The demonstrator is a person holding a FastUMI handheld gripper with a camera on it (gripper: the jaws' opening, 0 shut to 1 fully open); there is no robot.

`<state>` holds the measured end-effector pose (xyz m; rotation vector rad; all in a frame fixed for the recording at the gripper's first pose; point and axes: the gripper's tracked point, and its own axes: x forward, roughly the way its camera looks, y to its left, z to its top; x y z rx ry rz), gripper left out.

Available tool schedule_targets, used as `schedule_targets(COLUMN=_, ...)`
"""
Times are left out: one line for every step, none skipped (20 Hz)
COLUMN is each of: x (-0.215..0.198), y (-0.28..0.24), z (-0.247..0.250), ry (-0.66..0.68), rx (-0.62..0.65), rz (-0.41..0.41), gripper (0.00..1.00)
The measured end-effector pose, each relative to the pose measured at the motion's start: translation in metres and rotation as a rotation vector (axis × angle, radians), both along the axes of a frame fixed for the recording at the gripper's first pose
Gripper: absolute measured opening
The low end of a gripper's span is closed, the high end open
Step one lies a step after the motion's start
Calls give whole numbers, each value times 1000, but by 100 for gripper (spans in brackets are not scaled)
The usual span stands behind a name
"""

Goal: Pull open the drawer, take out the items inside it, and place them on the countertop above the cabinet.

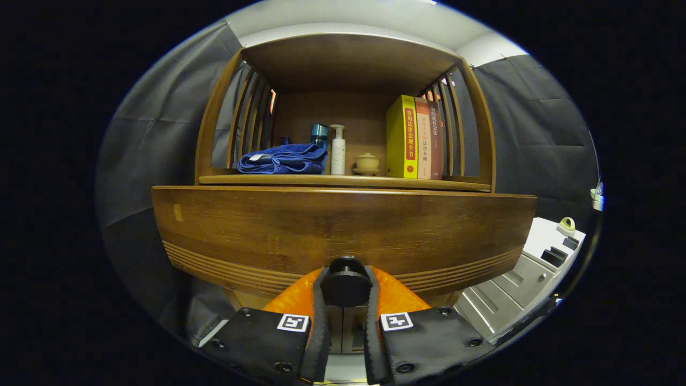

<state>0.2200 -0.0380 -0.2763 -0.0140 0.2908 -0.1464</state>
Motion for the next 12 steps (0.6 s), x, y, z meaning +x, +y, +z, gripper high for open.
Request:
schedule_targets(x=-8, y=1, z=1, ry=7, rx=-14, rz=-1, gripper=35)
schedule_targets(x=-15, y=2, z=2, ry=14, rx=-30, rz=-2, gripper=35)
schedule_targets(x=-22, y=3, z=2, ry=18, rx=-42, rz=-4, gripper=35)
schedule_targets(x=-29, y=3, z=3, ry=21, rx=-44, rz=-5, gripper=35)
schedule_targets(x=-34, y=5, z=4, ry=21, rx=-42, rz=-8, gripper=35)
schedule_targets(x=-39, y=5, z=5, ry=22, rx=-43, rz=-9, gripper=35)
schedule_targets(x=-43, y=6, z=5, ry=26, rx=-47, rz=-11, gripper=35)
schedule_targets(x=-48, y=6, z=6, ry=30, rx=-50, rz=-12, gripper=35)
schedule_targets(x=-53, y=7, z=6, ry=32, rx=-48, rz=-13, gripper=35)
schedule_targets(x=-57, y=9, z=7, ry=31, rx=-42, rz=-14, gripper=35)
schedule_targets(x=-62, y=10, z=8, ry=31, rx=-39, rz=-14, gripper=35)
schedule_targets(x=-66, y=10, z=8, ry=34, rx=-44, rz=-14, gripper=35)
